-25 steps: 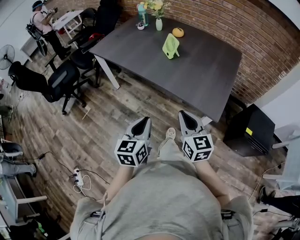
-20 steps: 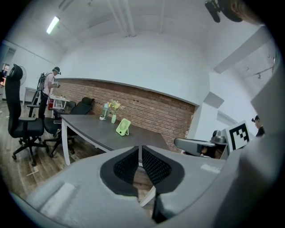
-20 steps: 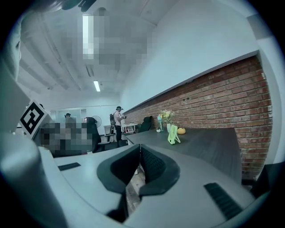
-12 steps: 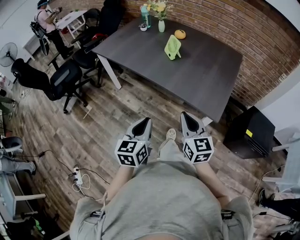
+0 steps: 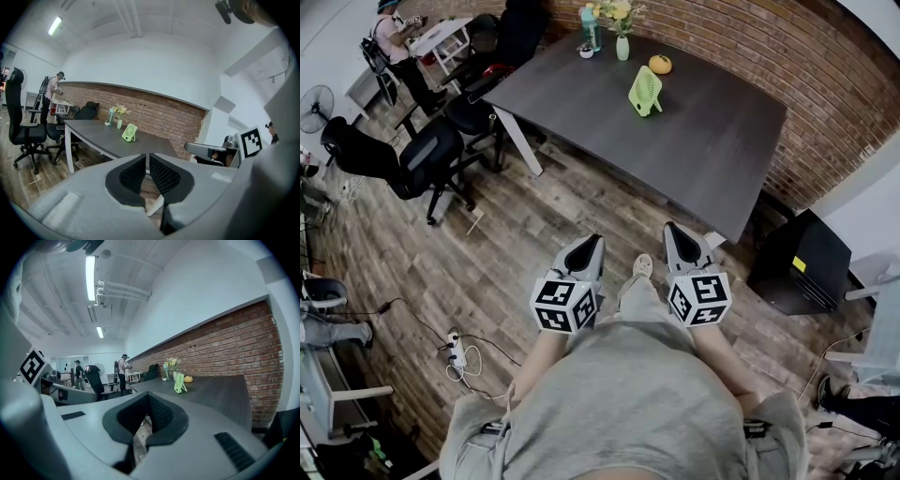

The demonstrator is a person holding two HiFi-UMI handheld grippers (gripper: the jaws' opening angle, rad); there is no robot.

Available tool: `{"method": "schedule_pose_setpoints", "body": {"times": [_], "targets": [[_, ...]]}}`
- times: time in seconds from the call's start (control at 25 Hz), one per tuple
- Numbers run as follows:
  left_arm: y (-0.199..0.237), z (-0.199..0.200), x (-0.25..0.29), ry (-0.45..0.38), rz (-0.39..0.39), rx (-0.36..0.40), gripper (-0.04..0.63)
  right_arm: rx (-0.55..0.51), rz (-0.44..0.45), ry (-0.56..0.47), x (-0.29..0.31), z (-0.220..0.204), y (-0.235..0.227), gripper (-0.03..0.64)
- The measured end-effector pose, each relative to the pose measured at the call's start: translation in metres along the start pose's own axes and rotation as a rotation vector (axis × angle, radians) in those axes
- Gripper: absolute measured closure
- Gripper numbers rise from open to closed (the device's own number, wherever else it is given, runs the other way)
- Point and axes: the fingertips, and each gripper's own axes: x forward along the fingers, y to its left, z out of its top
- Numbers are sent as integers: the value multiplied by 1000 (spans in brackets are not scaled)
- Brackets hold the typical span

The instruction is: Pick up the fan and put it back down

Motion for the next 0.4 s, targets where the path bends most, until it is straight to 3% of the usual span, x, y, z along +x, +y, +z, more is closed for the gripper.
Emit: {"method": "schedule_pose_setpoints", "body": {"times": [0.4], "targets": [[-3,-2,11,10,-3,-6,560,8,-9,9,4,-2,-14,615]]}}
